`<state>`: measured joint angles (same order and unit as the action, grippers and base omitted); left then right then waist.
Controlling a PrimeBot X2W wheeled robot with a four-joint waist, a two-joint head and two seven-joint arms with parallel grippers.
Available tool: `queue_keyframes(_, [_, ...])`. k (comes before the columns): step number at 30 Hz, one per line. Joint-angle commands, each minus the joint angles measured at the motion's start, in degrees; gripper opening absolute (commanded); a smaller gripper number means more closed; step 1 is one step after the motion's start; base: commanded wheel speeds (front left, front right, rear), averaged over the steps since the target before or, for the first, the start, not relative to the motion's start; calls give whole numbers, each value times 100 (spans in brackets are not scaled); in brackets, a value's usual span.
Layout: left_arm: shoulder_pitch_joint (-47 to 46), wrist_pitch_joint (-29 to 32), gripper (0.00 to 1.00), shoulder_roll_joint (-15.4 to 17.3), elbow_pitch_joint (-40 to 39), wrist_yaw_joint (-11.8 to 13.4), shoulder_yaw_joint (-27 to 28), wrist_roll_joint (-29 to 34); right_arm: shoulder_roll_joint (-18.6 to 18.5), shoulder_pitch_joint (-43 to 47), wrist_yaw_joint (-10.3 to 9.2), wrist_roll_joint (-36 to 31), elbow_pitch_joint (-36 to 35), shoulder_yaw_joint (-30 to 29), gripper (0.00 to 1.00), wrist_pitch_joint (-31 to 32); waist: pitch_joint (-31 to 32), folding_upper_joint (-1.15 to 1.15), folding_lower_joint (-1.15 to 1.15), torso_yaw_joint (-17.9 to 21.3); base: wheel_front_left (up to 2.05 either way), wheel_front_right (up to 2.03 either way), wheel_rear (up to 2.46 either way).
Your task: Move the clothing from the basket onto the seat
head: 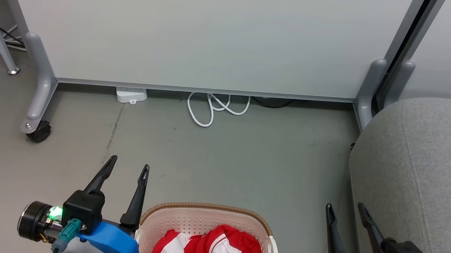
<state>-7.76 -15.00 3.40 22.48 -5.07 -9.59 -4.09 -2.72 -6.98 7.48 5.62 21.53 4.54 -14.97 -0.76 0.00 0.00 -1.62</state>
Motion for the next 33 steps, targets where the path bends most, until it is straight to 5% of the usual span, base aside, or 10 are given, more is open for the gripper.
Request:
queue_keyframes(1, [-33,-28,100,-5,16,-8,44,14,-30,-71,2,8,14,1,100,-34,-2,0,0,7,0,0,0])
queue_keyframes(19, [-915,-23,100,146,715,-203,-293,157,-28,-271,2,-14,-145,80,100,-29,-515,0,0,343,0,0,0])
queue_keyframes(33, [-2252,-22,100,477,2054,-243,-1672,-176,-23,-939,2,59,-468,114,100,-28,-1933,0,0,823,0,0,0])
